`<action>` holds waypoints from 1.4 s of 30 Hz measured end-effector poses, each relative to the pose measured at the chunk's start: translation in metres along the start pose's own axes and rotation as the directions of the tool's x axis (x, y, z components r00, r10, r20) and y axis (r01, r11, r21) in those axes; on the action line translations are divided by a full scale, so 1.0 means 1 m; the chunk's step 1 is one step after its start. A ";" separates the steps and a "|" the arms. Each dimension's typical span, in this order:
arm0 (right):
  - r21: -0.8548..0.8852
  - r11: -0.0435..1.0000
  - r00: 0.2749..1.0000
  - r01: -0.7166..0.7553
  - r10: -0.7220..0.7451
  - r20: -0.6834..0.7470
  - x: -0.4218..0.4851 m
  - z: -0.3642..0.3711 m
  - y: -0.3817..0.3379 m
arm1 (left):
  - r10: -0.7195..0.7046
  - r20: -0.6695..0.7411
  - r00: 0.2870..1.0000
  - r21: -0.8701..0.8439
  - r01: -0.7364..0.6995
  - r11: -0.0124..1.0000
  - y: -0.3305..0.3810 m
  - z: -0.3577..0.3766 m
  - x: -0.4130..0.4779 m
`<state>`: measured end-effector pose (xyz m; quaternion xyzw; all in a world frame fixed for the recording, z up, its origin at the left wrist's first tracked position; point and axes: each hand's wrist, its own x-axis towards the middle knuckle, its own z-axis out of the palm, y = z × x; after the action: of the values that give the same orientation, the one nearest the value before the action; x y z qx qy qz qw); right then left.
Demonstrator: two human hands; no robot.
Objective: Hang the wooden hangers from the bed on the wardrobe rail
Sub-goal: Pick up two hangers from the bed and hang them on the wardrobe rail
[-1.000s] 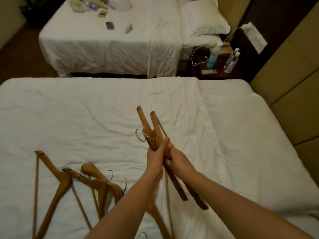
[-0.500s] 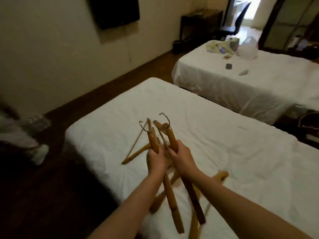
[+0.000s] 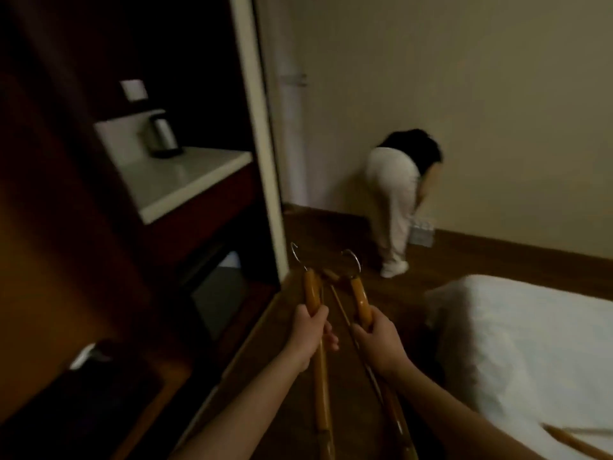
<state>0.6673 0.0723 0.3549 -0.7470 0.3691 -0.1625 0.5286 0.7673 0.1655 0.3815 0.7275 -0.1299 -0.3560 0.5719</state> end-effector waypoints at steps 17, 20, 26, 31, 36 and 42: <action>0.170 0.912 0.601 0.373 -0.377 0.705 0.024 0.371 -0.280 | -0.035 -0.759 0.650 -0.174 -0.152 0.973 0.053 -0.405 -0.045; 0.208 0.891 0.548 0.403 -0.417 0.725 0.049 0.397 -0.338 | 0.020 -0.812 0.583 -0.136 -0.223 0.965 0.100 -0.443 -0.040; 0.290 0.892 0.501 0.346 -0.437 0.747 0.081 0.428 -0.466 | 0.108 -0.859 0.501 -0.062 -0.310 0.949 0.198 -0.510 -0.037; 0.381 0.860 0.430 0.339 -0.502 0.750 0.101 0.426 -0.568 | 0.242 -0.868 0.434 0.089 -0.343 0.935 0.279 -0.580 -0.045; 0.524 0.807 0.414 0.272 -0.590 0.694 0.108 0.441 -0.651 | 0.368 -0.849 0.379 0.217 -0.384 0.898 0.349 -0.646 -0.047; 0.556 0.807 0.433 0.201 -0.582 0.688 0.116 0.494 -0.704 | 0.357 -0.851 0.385 0.238 -0.324 0.916 0.361 -0.714 -0.010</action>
<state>1.3257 0.4376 0.7863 -0.6738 -0.1584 0.0226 0.7213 1.3153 0.5870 0.7846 0.7715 0.0320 0.1977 0.6038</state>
